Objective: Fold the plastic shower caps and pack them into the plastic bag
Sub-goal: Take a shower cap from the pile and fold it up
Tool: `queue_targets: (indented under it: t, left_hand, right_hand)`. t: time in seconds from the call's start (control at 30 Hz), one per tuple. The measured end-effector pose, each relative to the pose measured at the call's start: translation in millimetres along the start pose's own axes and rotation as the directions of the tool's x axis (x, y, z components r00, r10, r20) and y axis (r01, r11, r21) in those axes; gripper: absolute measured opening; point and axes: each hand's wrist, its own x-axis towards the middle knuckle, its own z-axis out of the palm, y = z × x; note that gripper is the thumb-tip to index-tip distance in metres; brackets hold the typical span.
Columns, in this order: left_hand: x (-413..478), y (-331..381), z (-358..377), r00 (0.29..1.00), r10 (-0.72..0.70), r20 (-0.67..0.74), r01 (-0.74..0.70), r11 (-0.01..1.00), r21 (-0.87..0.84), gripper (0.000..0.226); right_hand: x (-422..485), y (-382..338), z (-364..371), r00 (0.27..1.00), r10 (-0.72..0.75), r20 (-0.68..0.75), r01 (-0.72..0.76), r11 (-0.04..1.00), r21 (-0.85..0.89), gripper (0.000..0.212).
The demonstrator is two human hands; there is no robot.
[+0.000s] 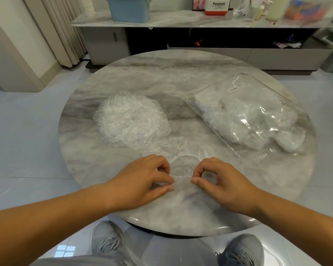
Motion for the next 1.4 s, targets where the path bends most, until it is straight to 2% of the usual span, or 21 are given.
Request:
queue_targets:
  t: [0.07, 0.13, 0.2, 0.27, 0.33, 0.47, 0.63, 0.7, 0.77, 0.83, 0.9, 0.93, 0.97, 1.03, 1.1, 1.17, 1.3, 1.4]
  left_hand:
    - [1.2, 5.1, -3.1, 0.987, -0.153, 0.055, 0.160, 0.975, -0.157, 0.025]
    - [5.4, 7.9, -4.9, 0.937, -0.333, 0.106, 0.350, 0.888, -0.298, 0.019]
    - [12.3, 9.4, -5.4, 0.878, -0.467, 0.107, 0.470, 0.796, -0.382, 0.022]
    - [19.6, 7.1, -5.0, 0.828, -0.553, 0.092, 0.541, 0.745, -0.390, 0.022]
    - [23.7, 1.3, -4.7, 0.791, -0.609, 0.057, 0.595, 0.746, -0.299, 0.017]
    - [24.2, -6.5, -7.8, 0.800, -0.600, -0.019, 0.595, 0.797, -0.104, 0.031]
    - [26.3, -4.5, -9.7, 0.867, -0.493, -0.071, 0.496, 0.868, 0.033, 0.055]
    - [28.1, -0.8, -11.8, 0.878, -0.473, -0.078, 0.479, 0.874, 0.085, 0.064]
    - [31.0, 4.2, -16.2, 0.868, -0.493, -0.059, 0.496, 0.866, 0.066, 0.074]
    - [35.0, 8.9, -21.0, 0.851, -0.525, -0.015, 0.525, 0.851, 0.014, 0.085]
    - [38.7, 11.4, -22.4, 0.845, -0.534, 0.027, 0.535, 0.845, -0.025, 0.094]
    - [40.8, 12.7, -22.4, 0.841, -0.540, 0.043, 0.542, 0.839, -0.053, 0.097]
    - [42.5, 13.4, -22.5, 0.832, -0.551, 0.063, 0.554, 0.828, -0.081, 0.100]
    - [44.6, 12.4, -22.8, 0.805, -0.579, 0.128, 0.592, 0.797, -0.120, 0.104]
    - [43.7, 9.3, -22.8, 0.781, -0.597, 0.181, 0.621, 0.773, -0.128, 0.103]
    - [42.2, 6.2, -22.4, 0.775, -0.599, 0.199, 0.628, 0.764, -0.147, 0.098]
    - [44.3, 5.9, -23.2, 0.764, -0.603, 0.228, 0.643, 0.738, -0.204, 0.093]
    - [46.3, 4.6, -25.9, 0.718, -0.624, 0.308, 0.695, 0.669, -0.263, 0.087]
  right_hand:
    - [-1.3, 0.2, 0.9, 0.998, 0.054, -0.019, -0.054, 0.998, 0.033, 0.009]
    - [1.4, 0.6, 3.6, 0.993, 0.109, -0.050, -0.107, 0.993, 0.051, 0.012]
    - [7.7, 1.1, 6.0, 0.984, 0.157, -0.087, -0.154, 0.987, 0.040, 0.012]
    - [14.8, 3.2, 7.1, 0.974, 0.189, -0.125, -0.191, 0.982, -0.002, 0.012]
    - [20.3, 5.3, 5.7, 0.966, 0.213, -0.146, -0.227, 0.970, -0.084, 0.011]
    - [25.3, 4.6, 1.0, 0.961, 0.249, -0.123, -0.274, 0.919, -0.284, 0.019]
    - [26.0, 0.0, -1.6, 0.951, 0.289, -0.107, -0.308, 0.908, -0.286, 0.026]
    - [26.0, -3.1, -3.5, 0.951, 0.296, -0.092, -0.310, 0.902, -0.301, 0.027]
    - [26.4, -6.1, -4.9, 0.953, 0.284, -0.101, -0.301, 0.899, -0.318, 0.028]
    - [27.2, -11.2, -5.1, 0.956, 0.249, -0.157, -0.282, 0.929, -0.239, 0.026]
    - [30.5, -20.7, -4.8, 0.937, 0.284, -0.202, -0.289, 0.957, 0.007, 0.026]
    - [32.6, -25.1, -4.7, 0.923, 0.340, -0.179, -0.312, 0.935, 0.167, 0.030]
    - [34.2, -28.4, -4.4, 0.909, 0.399, -0.125, -0.342, 0.881, 0.326, 0.038]
    - [36.9, -29.7, -4.6, 0.867, 0.498, 0.017, -0.413, 0.699, 0.585, 0.057]
    - [38.0, -27.3, -7.4, 0.820, 0.551, 0.156, -0.470, 0.491, 0.734, 0.070]
    - [38.0, -23.4, -10.7, 0.790, 0.570, 0.224, -0.497, 0.383, 0.779, 0.074]
    - [39.2, -18.1, -14.2, 0.780, 0.577, 0.240, -0.553, 0.459, 0.695, 0.063]
    - [40.9, -16.4, -14.8, 0.775, 0.574, 0.265, -0.578, 0.474, 0.664, 0.039]
